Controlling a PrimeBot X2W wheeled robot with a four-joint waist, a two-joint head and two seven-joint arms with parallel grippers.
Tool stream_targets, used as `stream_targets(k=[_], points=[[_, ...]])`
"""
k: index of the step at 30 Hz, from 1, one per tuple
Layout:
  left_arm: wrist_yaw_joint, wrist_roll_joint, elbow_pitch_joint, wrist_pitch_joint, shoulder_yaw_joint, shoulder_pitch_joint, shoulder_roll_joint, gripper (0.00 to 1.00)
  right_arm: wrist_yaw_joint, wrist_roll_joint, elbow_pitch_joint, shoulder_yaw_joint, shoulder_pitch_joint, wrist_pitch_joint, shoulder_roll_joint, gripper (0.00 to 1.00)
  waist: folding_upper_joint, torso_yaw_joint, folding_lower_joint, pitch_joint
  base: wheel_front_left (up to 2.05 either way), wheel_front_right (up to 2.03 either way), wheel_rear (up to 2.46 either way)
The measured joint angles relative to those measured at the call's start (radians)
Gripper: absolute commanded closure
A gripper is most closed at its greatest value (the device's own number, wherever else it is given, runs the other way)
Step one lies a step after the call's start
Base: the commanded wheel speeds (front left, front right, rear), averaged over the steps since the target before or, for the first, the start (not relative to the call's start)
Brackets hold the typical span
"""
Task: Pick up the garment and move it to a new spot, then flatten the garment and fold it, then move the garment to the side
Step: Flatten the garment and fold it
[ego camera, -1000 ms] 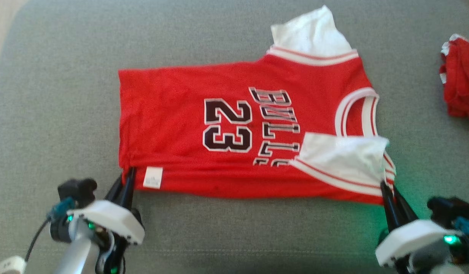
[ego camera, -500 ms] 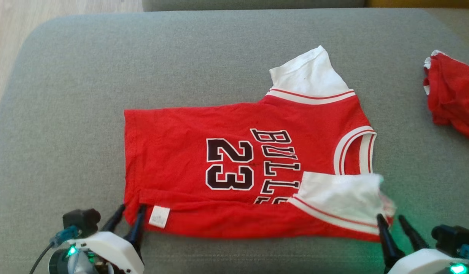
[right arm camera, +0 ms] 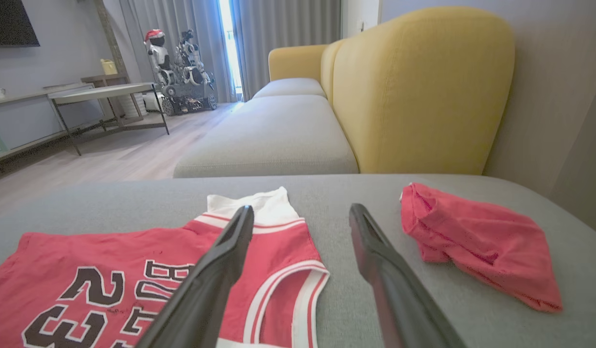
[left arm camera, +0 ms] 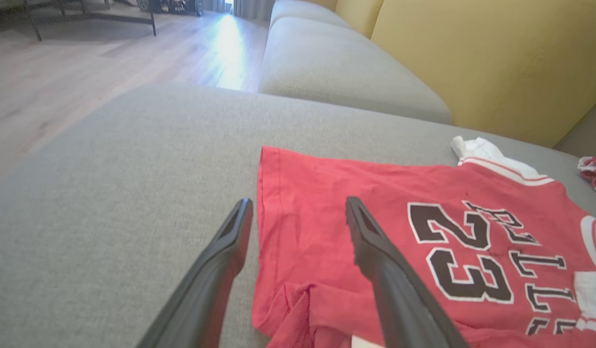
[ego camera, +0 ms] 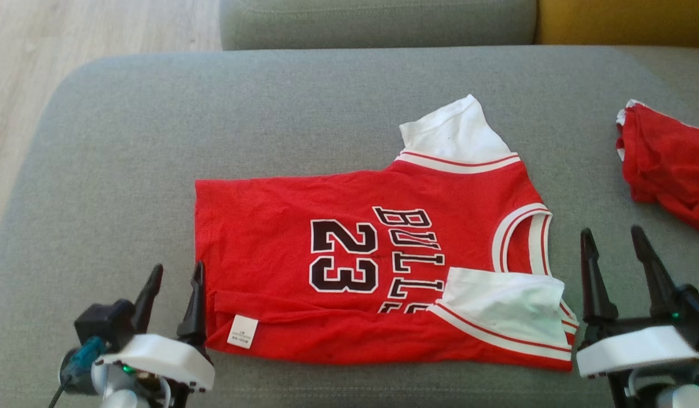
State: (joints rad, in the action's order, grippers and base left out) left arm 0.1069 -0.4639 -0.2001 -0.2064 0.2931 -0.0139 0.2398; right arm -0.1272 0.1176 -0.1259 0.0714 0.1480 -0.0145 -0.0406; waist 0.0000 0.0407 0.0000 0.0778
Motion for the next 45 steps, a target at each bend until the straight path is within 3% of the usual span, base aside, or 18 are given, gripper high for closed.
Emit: stream_targets(k=[13,20,29,38,42,45], points=[[0.023,0.031,0.031,-0.014,-0.003,0.029,0.003,0.0,0.0,-0.022,-0.018,-0.008,-0.019,-0.007,0.0,0.0,0.0,0.009,0.0,-0.01,0.0,0.0,0.0],[-0.045,-0.019,-0.085,0.032,-0.005,0.229,-0.001,0.0,0.0,-0.02,-0.03,-0.008,-0.048,-0.002,0.0,0.0,0.0,0.012,0.0,0.056,0.0,0.0,0.0],[-0.17,-0.095,-0.434,0.136,-0.007,0.52,-0.014,0.0,0.0,-0.021,-0.019,-0.043,-0.16,-0.004,-0.001,0.0,0.0,-0.002,0.0,0.175,0.0,0.0,0.0],[-0.23,-0.149,-0.707,0.179,0.023,0.673,-0.012,0.0,0.0,-0.012,0.036,-0.067,-0.209,-0.03,-0.002,0.0,0.0,-0.046,0.0001,0.242,0.0,0.0,0.0],[-0.231,-0.171,-0.757,0.173,0.036,0.714,-0.003,0.98,0.0,-0.012,0.045,-0.064,-0.227,-0.031,-0.002,0.0,0.0,-0.057,0.0001,0.252,0.0,0.0,0.0],[-0.231,-0.185,-0.771,0.172,0.054,0.724,-0.003,1.0,0.0,-0.012,0.047,-0.063,-0.232,-0.036,-0.002,0.0,0.0,-0.059,0.0001,0.255,0.0,0.0,0.0]])
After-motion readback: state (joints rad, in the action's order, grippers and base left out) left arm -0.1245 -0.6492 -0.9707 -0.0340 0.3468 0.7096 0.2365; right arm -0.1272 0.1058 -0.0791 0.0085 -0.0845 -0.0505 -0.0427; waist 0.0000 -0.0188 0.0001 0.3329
